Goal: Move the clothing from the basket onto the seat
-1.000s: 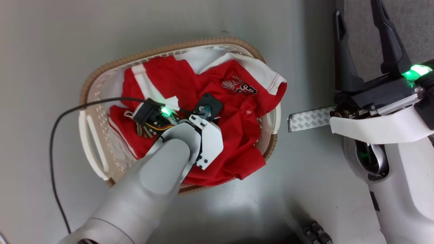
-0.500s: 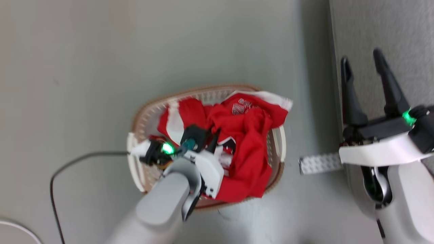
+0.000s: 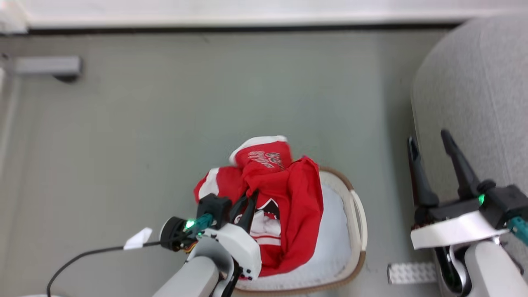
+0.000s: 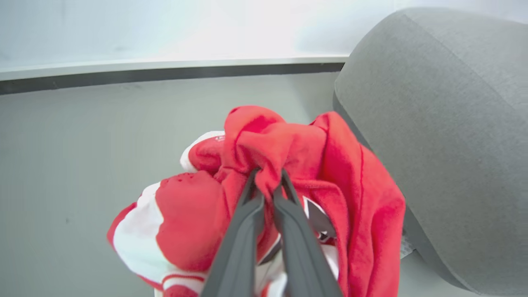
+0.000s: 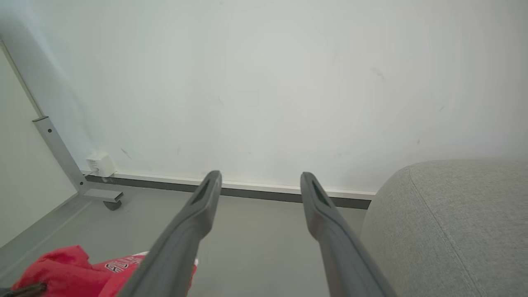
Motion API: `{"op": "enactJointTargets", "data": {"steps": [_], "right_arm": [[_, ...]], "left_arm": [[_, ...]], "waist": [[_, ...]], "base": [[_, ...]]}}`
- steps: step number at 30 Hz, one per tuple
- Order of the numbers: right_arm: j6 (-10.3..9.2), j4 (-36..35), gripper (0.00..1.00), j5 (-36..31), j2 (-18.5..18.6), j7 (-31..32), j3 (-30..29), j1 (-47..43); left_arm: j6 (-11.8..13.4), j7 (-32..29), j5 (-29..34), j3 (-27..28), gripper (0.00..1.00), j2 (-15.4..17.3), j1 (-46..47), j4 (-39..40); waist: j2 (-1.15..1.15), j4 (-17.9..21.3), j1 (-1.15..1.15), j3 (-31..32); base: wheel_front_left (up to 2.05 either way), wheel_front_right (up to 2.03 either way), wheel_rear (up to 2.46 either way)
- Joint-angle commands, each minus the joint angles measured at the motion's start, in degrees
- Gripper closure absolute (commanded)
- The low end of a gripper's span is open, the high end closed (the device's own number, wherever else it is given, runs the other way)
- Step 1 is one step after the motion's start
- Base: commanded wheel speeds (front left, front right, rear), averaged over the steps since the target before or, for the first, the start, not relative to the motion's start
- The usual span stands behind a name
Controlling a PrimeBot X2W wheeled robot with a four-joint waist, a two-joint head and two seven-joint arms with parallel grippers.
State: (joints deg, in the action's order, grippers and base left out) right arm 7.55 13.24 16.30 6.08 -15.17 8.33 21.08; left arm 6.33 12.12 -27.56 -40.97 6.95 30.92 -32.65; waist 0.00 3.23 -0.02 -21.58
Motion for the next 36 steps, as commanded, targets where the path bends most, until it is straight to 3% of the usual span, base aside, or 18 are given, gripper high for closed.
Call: {"op": "enactJointTargets", "data": {"steps": [1,19,27,36], "right_arm": [[-0.12,0.4,0.00,0.3,0.3,0.0,-0.2,-1.1],[-0.12,3.9,0.00,0.4,-0.9,0.0,-1.8,-12.0],[-0.12,4.5,0.00,0.4,-1.6,0.0,-1.4,-14.4],[-0.12,4.4,0.00,0.1,-1.9,0.0,-0.9,-14.2]], "left_arm": [[0.3,0.0,-0.8,0.3,1.00,0.6,-1.0,1.0],[8.8,-6.9,-4.2,5.5,1.00,10.5,-12.3,26.4],[10.7,-9.6,-4.6,6.3,1.00,13.2,-14.7,32.0],[11.5,-11.3,-4.1,6.0,1.00,14.0,-13.8,35.0]], "waist": [[0.00,-1.7,0.02,3.5],[0.00,-0.8,0.02,16.6],[0.00,0.7,0.02,20.5],[0.00,1.6,0.02,20.9]], "base": [[0.00,0.00,0.00],[0.00,0.00,0.00],[0.00,0.00,0.00],[0.00,0.00,0.00]]}}
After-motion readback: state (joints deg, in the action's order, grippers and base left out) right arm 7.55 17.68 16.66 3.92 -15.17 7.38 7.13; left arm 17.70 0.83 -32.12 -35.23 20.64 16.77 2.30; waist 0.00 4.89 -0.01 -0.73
